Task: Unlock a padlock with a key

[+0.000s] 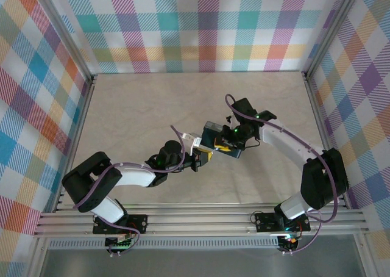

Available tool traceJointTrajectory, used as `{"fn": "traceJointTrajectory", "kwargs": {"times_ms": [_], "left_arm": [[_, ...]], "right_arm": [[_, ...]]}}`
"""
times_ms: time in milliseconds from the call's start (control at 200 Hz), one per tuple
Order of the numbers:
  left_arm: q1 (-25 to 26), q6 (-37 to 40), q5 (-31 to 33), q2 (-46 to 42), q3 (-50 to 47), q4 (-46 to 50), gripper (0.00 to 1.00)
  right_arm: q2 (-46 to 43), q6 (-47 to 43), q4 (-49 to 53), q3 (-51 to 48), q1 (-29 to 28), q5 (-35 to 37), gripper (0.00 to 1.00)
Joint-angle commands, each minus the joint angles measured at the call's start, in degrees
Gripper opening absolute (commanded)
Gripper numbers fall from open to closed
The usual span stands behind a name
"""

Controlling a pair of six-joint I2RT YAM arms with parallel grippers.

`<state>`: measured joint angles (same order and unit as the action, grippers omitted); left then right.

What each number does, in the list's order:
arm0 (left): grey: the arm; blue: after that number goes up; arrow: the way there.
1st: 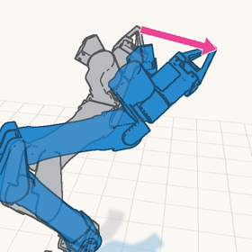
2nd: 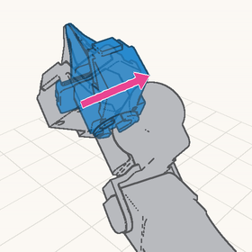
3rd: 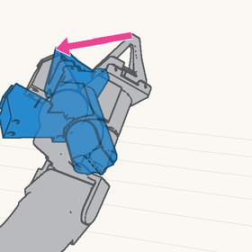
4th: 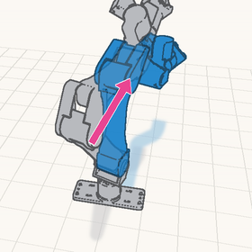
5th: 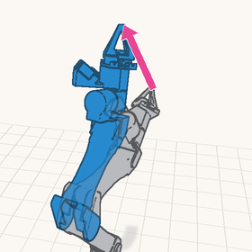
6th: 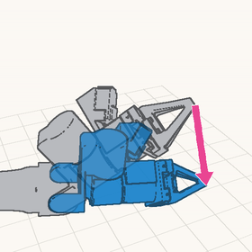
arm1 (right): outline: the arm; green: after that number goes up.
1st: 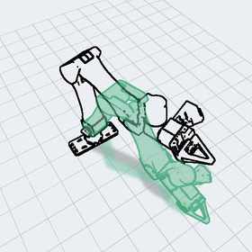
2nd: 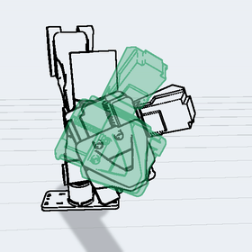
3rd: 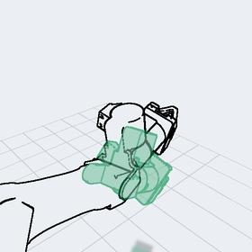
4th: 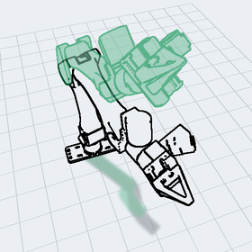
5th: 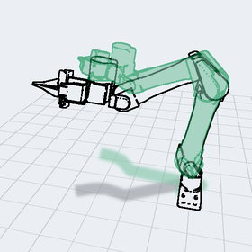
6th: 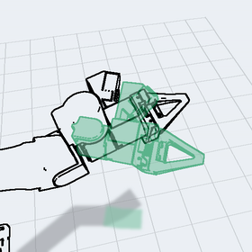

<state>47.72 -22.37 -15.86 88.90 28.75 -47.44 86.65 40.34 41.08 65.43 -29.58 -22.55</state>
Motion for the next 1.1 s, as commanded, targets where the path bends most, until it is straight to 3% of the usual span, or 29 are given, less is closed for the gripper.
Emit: {"fn": "traceJointTrajectory", "kwargs": {"times_ms": [0,1095], "left_arm": [[0.67,-0.81,0.75,0.74,-0.30,-4.06,0.00],[0.28,-5.12,-2.01,5.14,-2.14,-12.08,0.00]], "right_arm": [[-1.83,1.00,-1.97,-0.39,0.24,-2.60,0.00],[-2.72,2.55,-4.59,-2.06,1.58,-3.87,0.00]]}}
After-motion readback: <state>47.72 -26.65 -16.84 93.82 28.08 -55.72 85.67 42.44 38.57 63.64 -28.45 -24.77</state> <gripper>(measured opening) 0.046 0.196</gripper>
